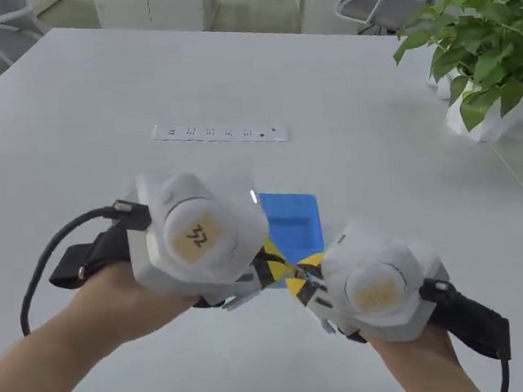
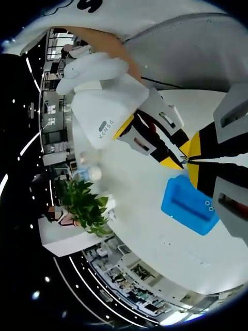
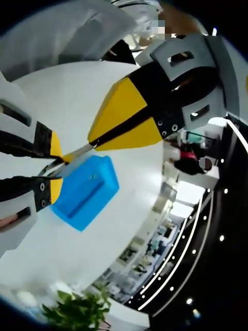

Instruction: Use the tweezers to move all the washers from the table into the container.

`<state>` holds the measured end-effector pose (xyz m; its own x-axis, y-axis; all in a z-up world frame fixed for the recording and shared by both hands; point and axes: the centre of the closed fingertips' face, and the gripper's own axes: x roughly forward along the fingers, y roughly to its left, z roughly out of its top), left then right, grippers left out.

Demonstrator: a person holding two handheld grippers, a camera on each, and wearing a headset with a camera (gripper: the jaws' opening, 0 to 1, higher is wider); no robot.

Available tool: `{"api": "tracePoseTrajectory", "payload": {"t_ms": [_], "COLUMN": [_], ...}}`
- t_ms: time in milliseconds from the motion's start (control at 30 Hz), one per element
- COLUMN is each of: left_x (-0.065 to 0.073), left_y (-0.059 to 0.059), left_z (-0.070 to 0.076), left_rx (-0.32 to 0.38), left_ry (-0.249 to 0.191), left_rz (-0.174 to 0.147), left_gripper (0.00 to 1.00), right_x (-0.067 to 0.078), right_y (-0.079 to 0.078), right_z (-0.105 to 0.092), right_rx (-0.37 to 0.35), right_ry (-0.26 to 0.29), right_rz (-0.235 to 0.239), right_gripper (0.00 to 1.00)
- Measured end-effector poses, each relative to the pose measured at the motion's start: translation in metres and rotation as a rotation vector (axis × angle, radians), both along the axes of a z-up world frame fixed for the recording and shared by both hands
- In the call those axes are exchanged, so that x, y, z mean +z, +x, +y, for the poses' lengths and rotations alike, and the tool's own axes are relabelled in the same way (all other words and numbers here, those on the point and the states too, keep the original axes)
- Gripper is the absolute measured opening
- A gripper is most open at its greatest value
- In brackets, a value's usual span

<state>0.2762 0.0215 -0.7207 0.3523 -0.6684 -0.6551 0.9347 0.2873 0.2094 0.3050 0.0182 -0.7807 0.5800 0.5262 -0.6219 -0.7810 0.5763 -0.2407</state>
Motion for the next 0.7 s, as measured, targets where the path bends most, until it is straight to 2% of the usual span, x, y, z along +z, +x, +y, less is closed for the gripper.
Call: {"api": "tracePoseTrajectory", "payload": {"t_ms": [200, 400, 433, 500, 567, 600, 633, 700], "left_x": [-0.031, -0.055, -0.058, -0.065, -0.069, -0.071, -0.074, -0.085], "left_y": [-0.010, -0.015, -0.015, -0.015, -0.015, -0.016, -0.017, -0.017], "left_z": [0.005, 0.012, 0.013, 0.017, 0.021, 0.023, 0.024, 0.031], "left_rx": [-0.008, -0.006, -0.006, -0.004, 0.006, 0.008, 0.008, 0.001], "left_ry": [0.039, 0.067, 0.075, 0.094, 0.088, 0.087, 0.092, 0.130], "left_rz": [0.047, 0.098, 0.099, 0.115, 0.134, 0.145, 0.157, 0.164], "left_gripper": [0.00, 0.00, 0.00, 0.00, 0.00, 0.00, 0.00, 0.00], "right_x": [-0.026, -0.045, -0.046, -0.044, -0.045, -0.045, -0.043, -0.035], "right_y": [-0.013, -0.025, -0.027, -0.031, -0.031, -0.033, -0.032, -0.037], "right_z": [-0.002, 0.000, 0.001, 0.008, 0.006, 0.005, 0.005, 0.002], "right_rx": [-0.043, -0.017, -0.018, -0.028, -0.092, -0.095, -0.082, -0.084], "right_ry": [0.040, 0.030, 0.036, 0.111, 0.169, 0.169, 0.173, 0.190], "right_rz": [0.081, 0.132, 0.134, 0.157, 0.213, 0.223, 0.212, 0.216], "right_gripper": [0.11, 0.10, 0.10, 0.13, 0.16, 0.16, 0.15, 0.18]}}
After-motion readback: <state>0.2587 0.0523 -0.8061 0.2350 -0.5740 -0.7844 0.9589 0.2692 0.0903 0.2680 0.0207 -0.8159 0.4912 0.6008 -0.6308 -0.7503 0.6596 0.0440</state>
